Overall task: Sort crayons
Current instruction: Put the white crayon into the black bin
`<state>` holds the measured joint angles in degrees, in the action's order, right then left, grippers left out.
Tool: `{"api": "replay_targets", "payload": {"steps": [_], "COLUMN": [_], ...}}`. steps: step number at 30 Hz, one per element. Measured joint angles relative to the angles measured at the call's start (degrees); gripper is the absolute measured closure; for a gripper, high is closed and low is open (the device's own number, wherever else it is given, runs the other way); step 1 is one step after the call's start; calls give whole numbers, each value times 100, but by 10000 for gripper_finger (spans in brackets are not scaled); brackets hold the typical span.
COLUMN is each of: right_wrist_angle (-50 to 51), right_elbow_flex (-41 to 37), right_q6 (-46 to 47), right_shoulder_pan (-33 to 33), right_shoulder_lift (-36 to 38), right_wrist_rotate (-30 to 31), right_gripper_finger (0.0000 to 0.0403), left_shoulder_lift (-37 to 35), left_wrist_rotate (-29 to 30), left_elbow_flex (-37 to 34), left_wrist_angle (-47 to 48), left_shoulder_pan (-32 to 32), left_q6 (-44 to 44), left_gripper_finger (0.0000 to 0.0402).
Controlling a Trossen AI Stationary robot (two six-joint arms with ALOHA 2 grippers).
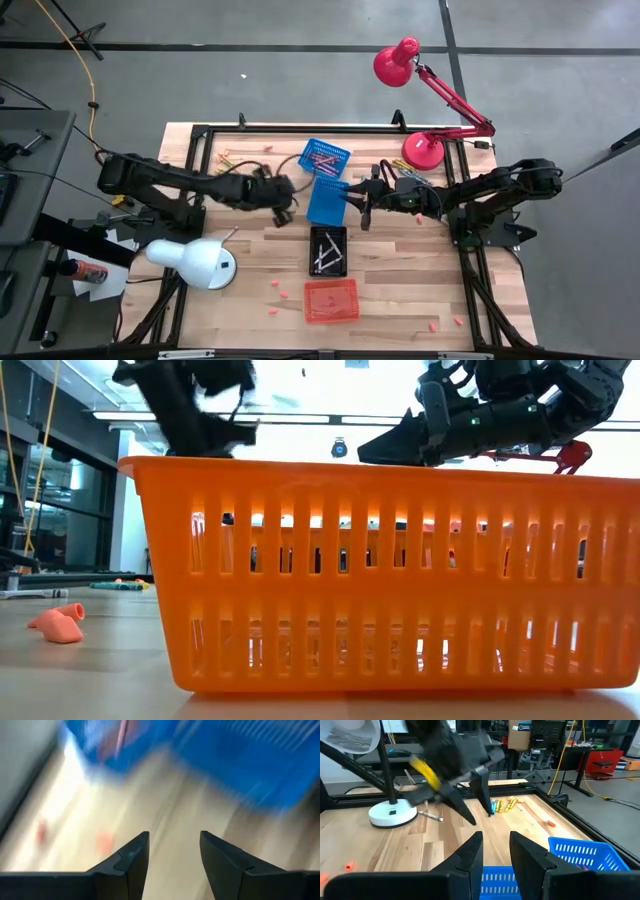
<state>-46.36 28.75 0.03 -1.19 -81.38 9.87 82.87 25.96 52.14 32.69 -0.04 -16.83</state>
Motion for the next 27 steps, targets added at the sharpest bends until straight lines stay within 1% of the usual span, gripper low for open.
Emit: {"api": "replay_targets", "payload": {"steps": [2, 4, 6, 8, 10, 13, 20, 25, 27], "right_wrist_angle": [62, 117, 223, 270, 284, 239, 246, 255, 280], "right_elbow_flex": [2, 0, 0, 0, 0, 0, 0, 0, 0], "right_q6": [0, 0, 0, 1, 0, 1, 61, 19, 106], "right_shoulder_pan": [4, 4, 4, 4, 4, 4, 4, -50, -70], "right_shoulder_lift": [0, -2, -2, -2, 0, -2, 0, 0, 0], "right_wrist_rotate": [-3, -4, -5, -7, -7, -9, -33, -31, -28], "right_gripper_finger": [311, 311, 311, 311, 311, 311, 311, 311, 311], "left_shoulder_lift": [6, -4, -38, -55, -53, -53, -55, -55, -55], "left_wrist_rotate": [-443, -886, -1121, -1351, -1619, -1688, -1671, -2119, -2152], "left_elbow_flex": [-60, -263, -538, -780, -1008, -1208, -1268, -1268, -1268], "left_wrist_angle": [780, 1151, 1361, 1376, 1418, 1454, 2201, 2316, 2297], "left_shoulder_pan": [172, 212, 163, 102, 56, -7, -214, -456, -560], "left_q6": [-425, -810, -1238, -1672, -1908, -2208, -2754, -2812, -2889], "left_gripper_finger": [236, 236, 236, 236, 236, 236, 236, 236, 236]}}
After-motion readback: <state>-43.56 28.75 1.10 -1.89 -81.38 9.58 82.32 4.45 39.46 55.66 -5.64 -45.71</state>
